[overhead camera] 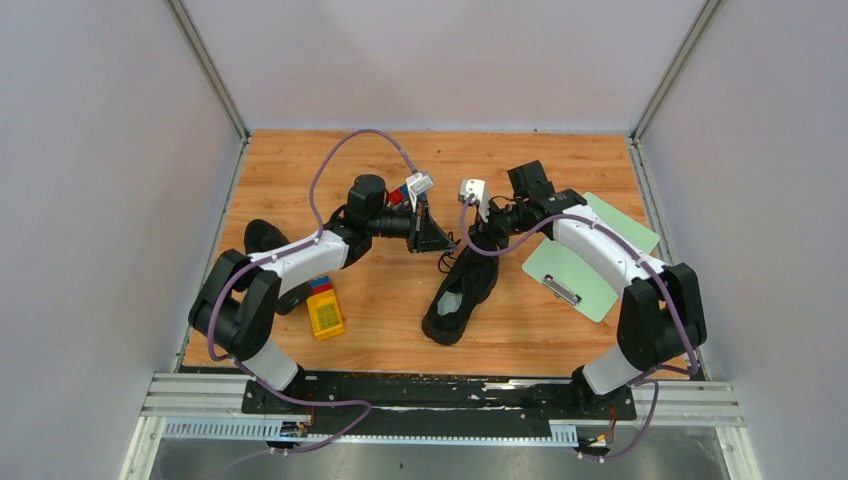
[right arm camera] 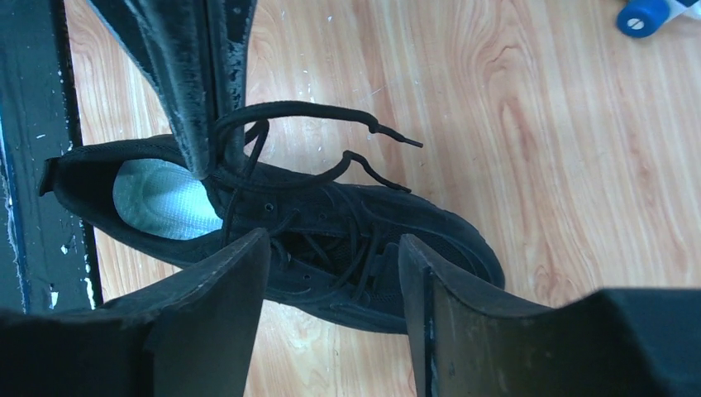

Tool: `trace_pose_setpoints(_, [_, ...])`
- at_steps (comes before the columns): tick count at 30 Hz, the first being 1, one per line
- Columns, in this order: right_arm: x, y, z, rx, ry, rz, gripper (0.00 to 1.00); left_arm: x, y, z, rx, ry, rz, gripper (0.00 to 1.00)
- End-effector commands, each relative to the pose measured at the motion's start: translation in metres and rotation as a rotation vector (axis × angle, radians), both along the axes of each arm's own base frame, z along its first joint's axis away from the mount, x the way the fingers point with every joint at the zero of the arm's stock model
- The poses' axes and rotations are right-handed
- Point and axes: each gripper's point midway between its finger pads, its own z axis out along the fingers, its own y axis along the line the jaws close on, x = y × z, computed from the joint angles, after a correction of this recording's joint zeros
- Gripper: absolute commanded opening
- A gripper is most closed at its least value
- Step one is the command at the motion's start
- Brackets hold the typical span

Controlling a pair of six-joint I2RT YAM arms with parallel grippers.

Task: Tie the shoes
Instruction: Cross the shoelace with the shoelace.

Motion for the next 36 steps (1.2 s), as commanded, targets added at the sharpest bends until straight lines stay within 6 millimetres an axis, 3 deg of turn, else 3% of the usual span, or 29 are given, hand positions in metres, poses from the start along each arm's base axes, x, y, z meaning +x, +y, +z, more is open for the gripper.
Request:
trace_pose_setpoints(1, [0.010, 0.022, 0.024, 0.086, -0.068, 0.074, 0.60, 0.003, -0.002, 0.024, -0.043, -0.071, -0.021, 0.00])
trace_pose_setpoints(9, [-0.002, 0.039, 0.024, 0.149, -0.017, 0.125, 0.56, 0.006, -0.006, 0.027, -0.054, -0.062, -0.030, 0.00])
trace_pose_setpoints(13, [0.004, 0.042, 0.021, 0.145, -0.014, 0.084, 0.52, 0.007, -0.007, 0.027, -0.054, -0.058, -0.033, 0.00])
trace_pose_setpoints(15, [0.010, 0.042, 0.020, 0.135, -0.016, 0.049, 0.45, 0.007, -0.007, 0.027, -0.054, -0.059, -0.033, 0.00])
trace_pose_setpoints(19, [0.023, 0.035, 0.024, 0.098, -0.053, -0.023, 0.21, 0.007, -0.006, 0.025, -0.047, -0.059, -0.031, 0.00])
trace_pose_setpoints(28, [0.014, 0.020, 0.064, 0.119, -0.163, -0.055, 0.01, 0.008, -0.005, 0.025, -0.041, -0.068, -0.025, 0.00])
trace_pose_setpoints(32, [0.004, 0.011, 0.062, 0.097, -0.189, -0.053, 0.00, 0.007, -0.004, 0.028, -0.044, -0.081, -0.025, 0.00])
trace_pose_setpoints(36, [-0.007, 0.007, 0.041, 0.081, -0.116, -0.066, 0.24, 0.004, -0.003, 0.033, -0.053, -0.092, -0.032, 0.00])
